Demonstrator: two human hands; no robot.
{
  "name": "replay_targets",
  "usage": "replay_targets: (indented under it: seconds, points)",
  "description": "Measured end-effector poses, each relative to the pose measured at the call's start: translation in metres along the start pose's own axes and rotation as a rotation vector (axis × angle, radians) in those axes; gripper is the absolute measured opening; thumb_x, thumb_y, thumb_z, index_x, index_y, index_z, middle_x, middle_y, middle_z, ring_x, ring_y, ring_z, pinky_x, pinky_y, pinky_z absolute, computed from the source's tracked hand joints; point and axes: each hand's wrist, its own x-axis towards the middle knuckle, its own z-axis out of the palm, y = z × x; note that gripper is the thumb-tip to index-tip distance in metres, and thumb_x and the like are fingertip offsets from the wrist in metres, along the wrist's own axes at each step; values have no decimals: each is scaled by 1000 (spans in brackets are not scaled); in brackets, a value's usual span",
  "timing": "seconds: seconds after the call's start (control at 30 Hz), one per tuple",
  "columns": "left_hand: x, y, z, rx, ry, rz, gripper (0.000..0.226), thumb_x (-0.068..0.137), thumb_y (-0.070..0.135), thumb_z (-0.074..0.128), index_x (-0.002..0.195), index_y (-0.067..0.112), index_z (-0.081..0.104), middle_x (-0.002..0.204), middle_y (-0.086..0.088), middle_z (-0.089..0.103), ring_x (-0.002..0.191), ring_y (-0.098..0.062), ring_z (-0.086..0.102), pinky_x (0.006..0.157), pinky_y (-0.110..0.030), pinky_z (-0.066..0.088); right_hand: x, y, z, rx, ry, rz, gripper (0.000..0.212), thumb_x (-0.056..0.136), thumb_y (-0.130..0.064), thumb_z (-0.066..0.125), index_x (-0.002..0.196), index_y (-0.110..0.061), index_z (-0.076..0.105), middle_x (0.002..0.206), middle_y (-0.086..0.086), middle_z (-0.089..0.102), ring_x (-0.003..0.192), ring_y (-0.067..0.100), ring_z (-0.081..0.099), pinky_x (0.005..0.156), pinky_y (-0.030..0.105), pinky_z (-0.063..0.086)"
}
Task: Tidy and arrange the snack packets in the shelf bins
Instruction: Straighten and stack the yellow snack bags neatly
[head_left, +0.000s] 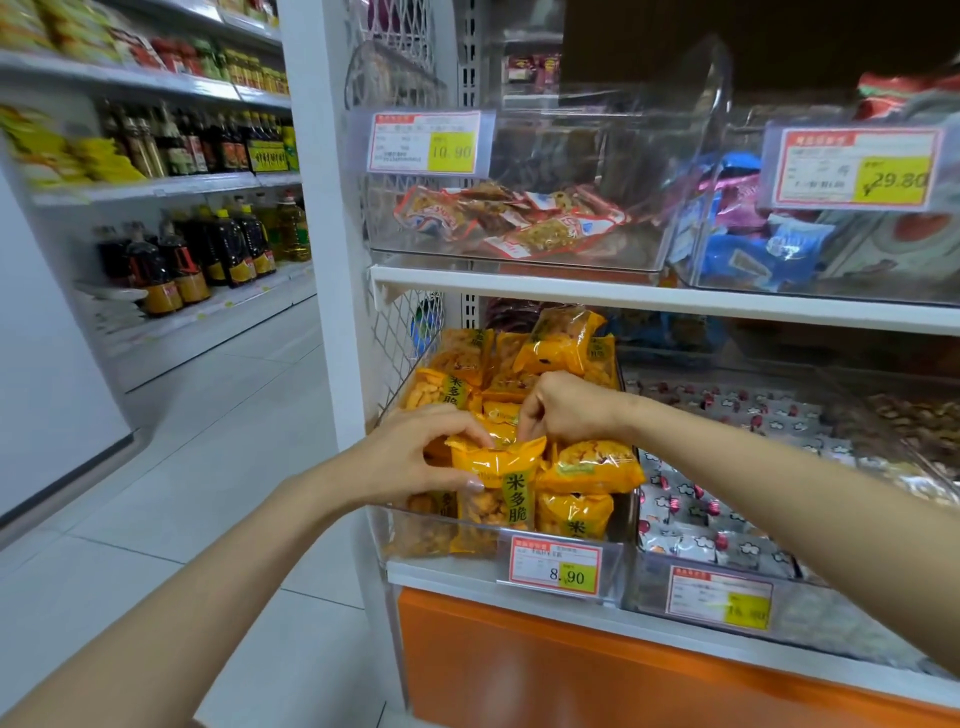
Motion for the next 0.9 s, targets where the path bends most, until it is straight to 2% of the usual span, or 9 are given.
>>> replay_targets:
  seconds: [0.1, 0.2, 0.33, 0.4, 0.53, 0.63, 0.77, 0.83, 0.9]
  points:
    - [-1, 5, -5, -47, 30, 15, 40, 68, 61, 59, 105, 45, 58, 103, 29, 54, 100, 1, 52, 84, -27, 47, -4, 3, 0, 129, 83, -20, 6, 81, -2, 69, 83, -2, 74, 82, 8, 72, 67, 8, 62, 61, 19, 52]
    - [1, 8, -11, -52, 42, 5, 38, 69, 60, 58, 105, 45, 59, 104, 27, 55, 99, -1, 53, 81, -25, 48, -6, 10, -4, 282, 171, -6, 2, 79, -8, 73, 77, -7, 74, 73, 5, 69, 61, 10, 58, 58, 22, 47]
    - [8, 10, -5, 322, -46, 19, 39, 73, 69, 52, 108, 51, 54, 108, 21, 56, 104, -4, 46, 87, -33, 33, -14, 14, -7, 361, 180, -27, 3, 77, -16, 76, 77, -15, 73, 64, -9, 66, 55, 1, 57, 54, 14, 44]
    - [14, 17, 3, 458, -97, -4, 38, 80, 60, 56, 116, 46, 54, 112, 16, 53, 107, -7, 39, 88, -32, 24, -16, 14, -7, 337, 160, -33, 6, 76, -16, 77, 79, -16, 72, 62, -10, 65, 54, 2, 57, 55, 14, 45]
    - [20, 25, 11, 581, -145, 3, 37, 82, 54, 58, 116, 40, 57, 101, 14, 49, 98, -6, 33, 84, -31, 21, -14, 8, -13, 244, 70, -1, 13, 73, -22, 79, 83, -20, 71, 72, -2, 67, 66, 15, 59, 64, 27, 48]
    - [20, 26, 11, 582, -201, -1, 37, 82, 53, 59, 114, 35, 59, 104, 12, 55, 96, -5, 34, 78, -30, 16, -13, -1, -12, 72, 64, -24, 16, 71, -29, 80, 83, -22, 71, 75, -9, 64, 67, 5, 56, 59, 15, 42]
    - [16, 25, 11, 558, -233, 8, 37, 84, 52, 57, 117, 36, 59, 108, 11, 56, 100, -6, 36, 81, -30, 18, -12, -11, -12, -76, 26, -35, 14, 71, -30, 80, 71, -22, 69, 69, -14, 62, 63, -2, 54, 57, 13, 40]
    - [13, 23, 13, 547, -192, 36, 37, 84, 52, 58, 118, 38, 59, 113, 12, 50, 104, -6, 33, 83, -29, 17, -11, -11, -14, -103, -27, -29, 15, 71, -27, 80, 65, -23, 67, 71, -9, 66, 66, 1, 58, 62, 20, 48]
    - [11, 22, 15, 557, -116, 73, 36, 83, 52, 59, 117, 41, 60, 129, 11, 37, 119, -9, 26, 93, -28, 15, -11, -10, -16, -130, -53, -21, 14, 72, -26, 80, 64, -23, 68, 73, -5, 69, 73, 11, 63, 71, 31, 53]
